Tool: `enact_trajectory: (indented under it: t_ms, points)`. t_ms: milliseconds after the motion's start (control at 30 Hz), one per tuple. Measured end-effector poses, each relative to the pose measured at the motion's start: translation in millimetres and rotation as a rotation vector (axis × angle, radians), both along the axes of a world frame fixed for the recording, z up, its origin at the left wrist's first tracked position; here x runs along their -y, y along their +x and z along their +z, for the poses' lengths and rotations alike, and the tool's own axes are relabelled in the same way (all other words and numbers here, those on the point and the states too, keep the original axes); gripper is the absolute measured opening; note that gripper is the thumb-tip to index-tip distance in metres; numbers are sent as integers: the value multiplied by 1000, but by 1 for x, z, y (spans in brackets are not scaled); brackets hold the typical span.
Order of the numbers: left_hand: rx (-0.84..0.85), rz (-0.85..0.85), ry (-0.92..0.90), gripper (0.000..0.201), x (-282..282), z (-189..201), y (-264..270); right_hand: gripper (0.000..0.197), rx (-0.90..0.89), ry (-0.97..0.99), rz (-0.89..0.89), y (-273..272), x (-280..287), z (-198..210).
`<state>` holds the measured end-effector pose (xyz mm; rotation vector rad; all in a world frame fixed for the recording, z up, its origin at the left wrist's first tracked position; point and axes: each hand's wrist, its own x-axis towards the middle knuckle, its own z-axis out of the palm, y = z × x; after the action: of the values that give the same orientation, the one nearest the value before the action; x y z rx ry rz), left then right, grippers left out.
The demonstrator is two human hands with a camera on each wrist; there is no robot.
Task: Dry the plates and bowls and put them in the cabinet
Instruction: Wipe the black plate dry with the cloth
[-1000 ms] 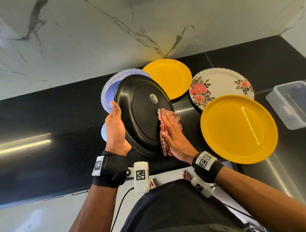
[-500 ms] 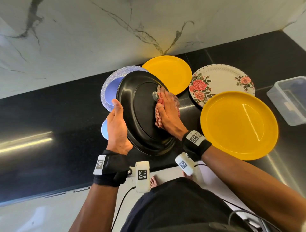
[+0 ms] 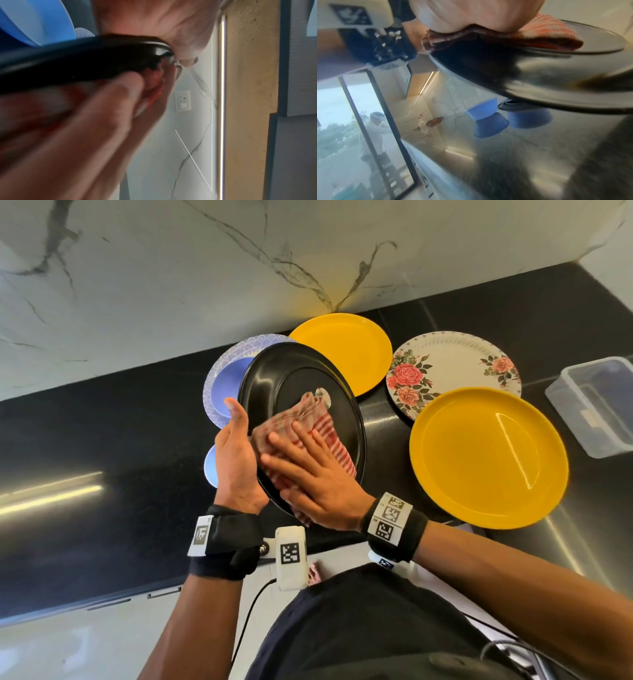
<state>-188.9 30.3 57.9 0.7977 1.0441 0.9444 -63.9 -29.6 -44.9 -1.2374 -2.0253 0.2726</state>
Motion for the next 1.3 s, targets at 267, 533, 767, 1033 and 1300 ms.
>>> enact_trajectory:
  t_ms: [267,533,767,1033,1300]
  points:
    - [-96,87,52,57,-4,0,-1,50,156,63,164,30,32,-28]
    - [-69,93,58,60,-8,4,-12,50,-393,-121,-191,66,50,-15]
    - [-91,3,144,56,-6,11,-14,43,-789,-292,-473,96,-5,23]
    - [-141,117,213,60,-2,19,-10,35,-911,-521,-501,85,-38,4]
    - [-241,258,295,58,2,30,3,30,-779,-631,-568,49,2,0]
